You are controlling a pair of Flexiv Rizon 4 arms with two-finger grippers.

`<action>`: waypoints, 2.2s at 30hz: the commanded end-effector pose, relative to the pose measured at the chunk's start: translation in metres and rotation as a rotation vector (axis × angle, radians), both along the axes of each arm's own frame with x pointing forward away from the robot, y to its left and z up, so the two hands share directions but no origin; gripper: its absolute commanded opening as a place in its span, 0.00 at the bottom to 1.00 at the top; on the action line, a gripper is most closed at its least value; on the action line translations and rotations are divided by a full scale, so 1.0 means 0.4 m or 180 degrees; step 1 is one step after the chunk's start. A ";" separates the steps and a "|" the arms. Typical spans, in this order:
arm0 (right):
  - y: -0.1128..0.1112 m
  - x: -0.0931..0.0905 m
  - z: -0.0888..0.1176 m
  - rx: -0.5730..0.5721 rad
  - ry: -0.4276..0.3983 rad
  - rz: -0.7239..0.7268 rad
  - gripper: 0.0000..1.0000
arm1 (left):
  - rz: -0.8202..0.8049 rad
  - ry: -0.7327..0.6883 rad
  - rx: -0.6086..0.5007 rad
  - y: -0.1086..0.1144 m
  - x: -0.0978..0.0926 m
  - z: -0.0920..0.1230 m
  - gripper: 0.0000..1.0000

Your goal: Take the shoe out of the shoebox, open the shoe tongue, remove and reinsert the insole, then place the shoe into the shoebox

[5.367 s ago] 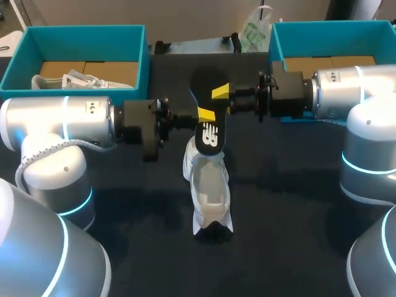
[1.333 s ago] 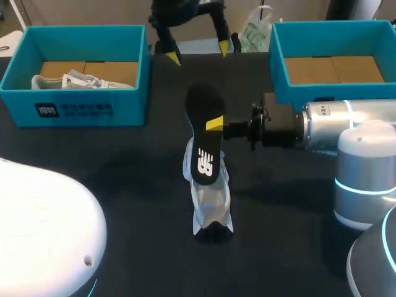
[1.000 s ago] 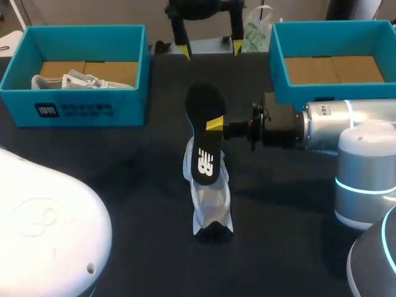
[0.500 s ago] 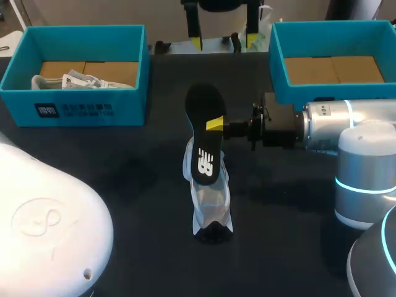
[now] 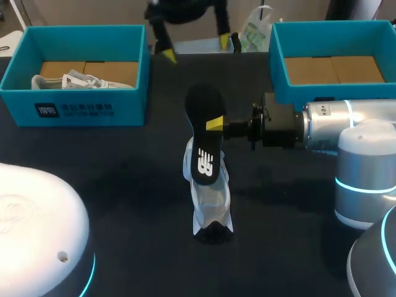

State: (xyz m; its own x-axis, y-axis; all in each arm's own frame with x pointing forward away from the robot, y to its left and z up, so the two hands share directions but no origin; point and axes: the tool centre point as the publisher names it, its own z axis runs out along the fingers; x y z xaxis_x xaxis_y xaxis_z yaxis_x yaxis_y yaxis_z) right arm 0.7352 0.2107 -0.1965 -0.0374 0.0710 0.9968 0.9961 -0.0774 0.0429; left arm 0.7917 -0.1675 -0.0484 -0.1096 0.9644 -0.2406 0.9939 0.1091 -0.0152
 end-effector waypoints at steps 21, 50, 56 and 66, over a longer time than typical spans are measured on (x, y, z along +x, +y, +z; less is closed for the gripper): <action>0.005 -0.002 -0.001 -0.0005 -0.0002 -0.0010 0.00 | 0.0126 -0.0513 -0.2372 0.133 -0.051 -0.087 1.00; 0.005 -0.002 -0.001 -0.0005 -0.0002 -0.0010 0.00 | -0.0162 -0.0166 -0.3498 0.191 0.004 -0.216 1.00; 0.005 -0.002 -0.001 -0.0005 -0.0002 -0.0010 0.00 | -0.0162 -0.0166 -0.3498 0.191 0.004 -0.216 1.00; 0.005 -0.002 -0.001 -0.0005 -0.0002 -0.0010 0.00 | -0.0199 -0.0391 -0.4098 0.139 0.019 -0.281 1.00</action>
State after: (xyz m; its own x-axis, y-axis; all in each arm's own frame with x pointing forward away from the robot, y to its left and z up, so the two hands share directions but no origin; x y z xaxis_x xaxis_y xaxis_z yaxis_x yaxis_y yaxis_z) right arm 0.7352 0.2111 -0.1968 -0.0382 0.0720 0.9967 0.9961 -0.0768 0.0437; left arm 0.8010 -0.1021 -0.1502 0.0179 0.2314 -0.9727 0.9995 0.0218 0.0236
